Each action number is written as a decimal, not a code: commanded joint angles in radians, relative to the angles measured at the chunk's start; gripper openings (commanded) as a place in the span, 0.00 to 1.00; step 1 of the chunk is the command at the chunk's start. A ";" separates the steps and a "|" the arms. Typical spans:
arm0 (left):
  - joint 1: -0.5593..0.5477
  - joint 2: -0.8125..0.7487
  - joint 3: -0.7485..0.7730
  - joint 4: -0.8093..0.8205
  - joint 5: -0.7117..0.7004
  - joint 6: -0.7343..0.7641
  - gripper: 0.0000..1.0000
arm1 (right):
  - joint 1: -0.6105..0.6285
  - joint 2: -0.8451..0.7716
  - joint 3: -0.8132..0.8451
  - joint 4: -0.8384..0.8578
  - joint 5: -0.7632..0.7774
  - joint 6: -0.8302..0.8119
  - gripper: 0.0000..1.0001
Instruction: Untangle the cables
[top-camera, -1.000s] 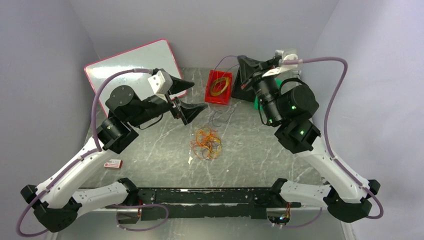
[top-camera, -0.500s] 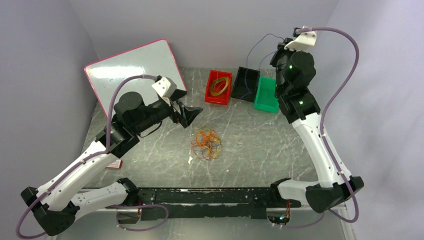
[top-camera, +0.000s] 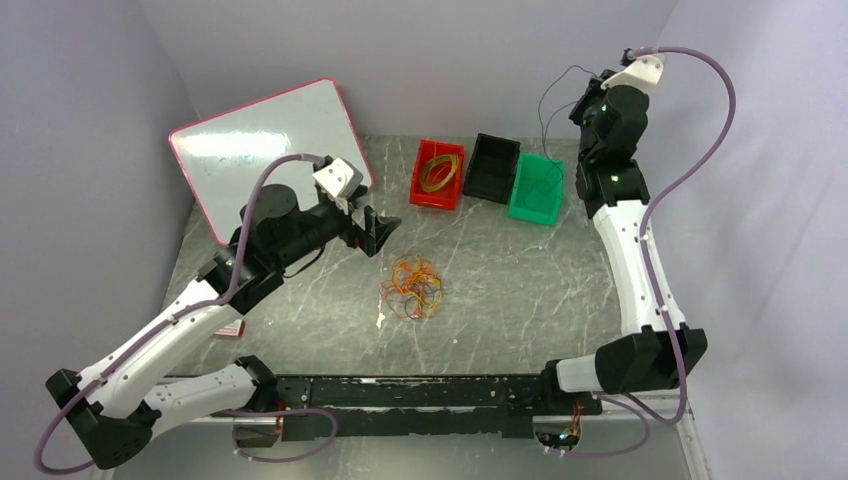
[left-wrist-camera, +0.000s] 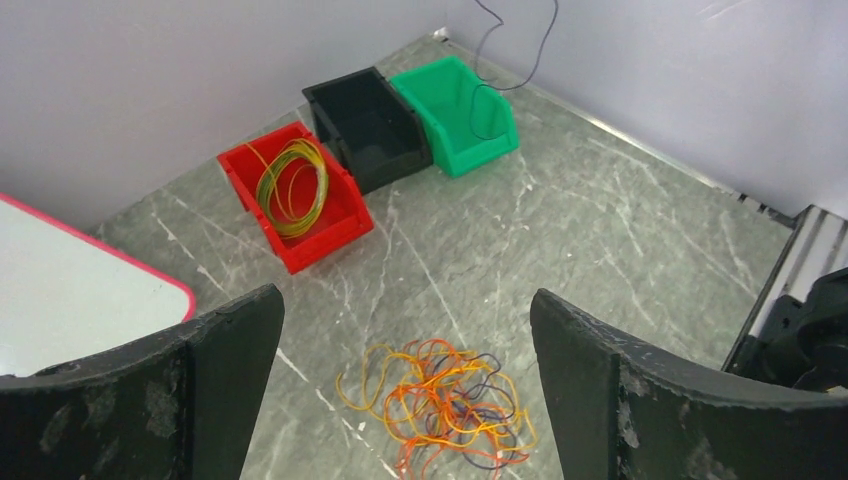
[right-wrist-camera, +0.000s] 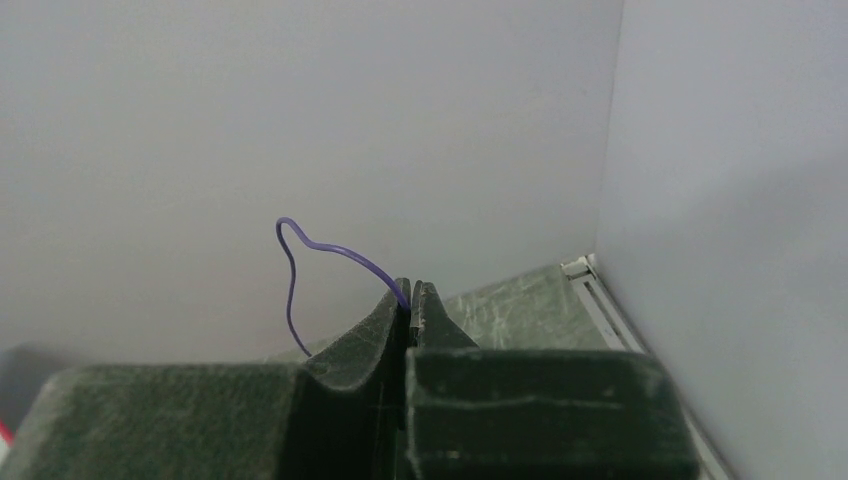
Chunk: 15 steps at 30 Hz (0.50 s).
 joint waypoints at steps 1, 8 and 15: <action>0.005 0.020 -0.009 -0.026 -0.044 0.053 0.98 | -0.064 0.039 0.027 0.040 -0.076 0.052 0.00; 0.005 0.042 -0.008 -0.032 -0.057 0.074 0.98 | -0.111 0.089 0.018 0.061 -0.126 0.076 0.00; 0.006 0.045 -0.015 -0.034 -0.068 0.079 0.98 | -0.140 0.133 0.024 0.077 -0.158 0.093 0.00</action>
